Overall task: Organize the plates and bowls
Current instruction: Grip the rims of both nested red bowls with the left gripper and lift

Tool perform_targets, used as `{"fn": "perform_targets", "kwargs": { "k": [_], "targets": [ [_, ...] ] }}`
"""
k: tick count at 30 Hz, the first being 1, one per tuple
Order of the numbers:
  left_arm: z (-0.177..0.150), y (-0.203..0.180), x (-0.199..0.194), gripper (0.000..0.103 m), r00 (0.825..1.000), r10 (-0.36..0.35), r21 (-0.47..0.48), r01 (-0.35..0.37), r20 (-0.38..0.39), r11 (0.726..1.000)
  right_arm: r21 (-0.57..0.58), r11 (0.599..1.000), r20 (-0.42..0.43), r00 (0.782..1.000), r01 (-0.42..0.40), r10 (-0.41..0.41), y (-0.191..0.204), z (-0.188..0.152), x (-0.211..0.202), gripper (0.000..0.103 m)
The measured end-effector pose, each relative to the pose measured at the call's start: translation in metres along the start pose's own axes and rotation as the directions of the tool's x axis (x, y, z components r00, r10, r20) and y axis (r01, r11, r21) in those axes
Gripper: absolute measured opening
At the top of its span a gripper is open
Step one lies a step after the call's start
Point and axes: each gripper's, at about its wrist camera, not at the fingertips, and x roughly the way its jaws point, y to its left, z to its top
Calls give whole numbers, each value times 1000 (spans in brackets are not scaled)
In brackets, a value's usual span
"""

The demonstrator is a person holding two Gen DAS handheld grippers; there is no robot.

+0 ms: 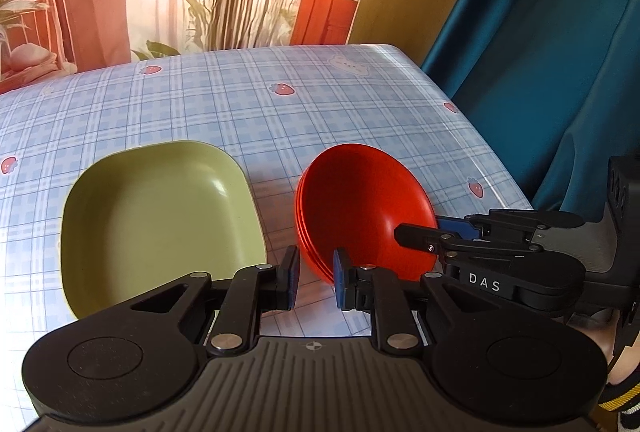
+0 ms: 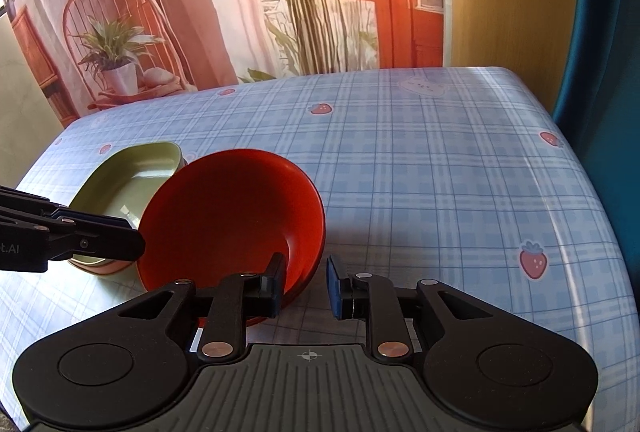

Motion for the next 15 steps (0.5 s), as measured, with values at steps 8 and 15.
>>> {"fn": "perform_targets", "kwargs": {
  "k": [8,15],
  "targets": [
    [-1,-4,4,19,1000,-25,13,25,15,1000,13,1000,4,1000,-14,14,-2,-6,1,18],
    [-3,-2,7,19,999,-20,-6,20,27,1000,24,999,21,1000,-23,23,-3,-8,0,19]
  ]
}}
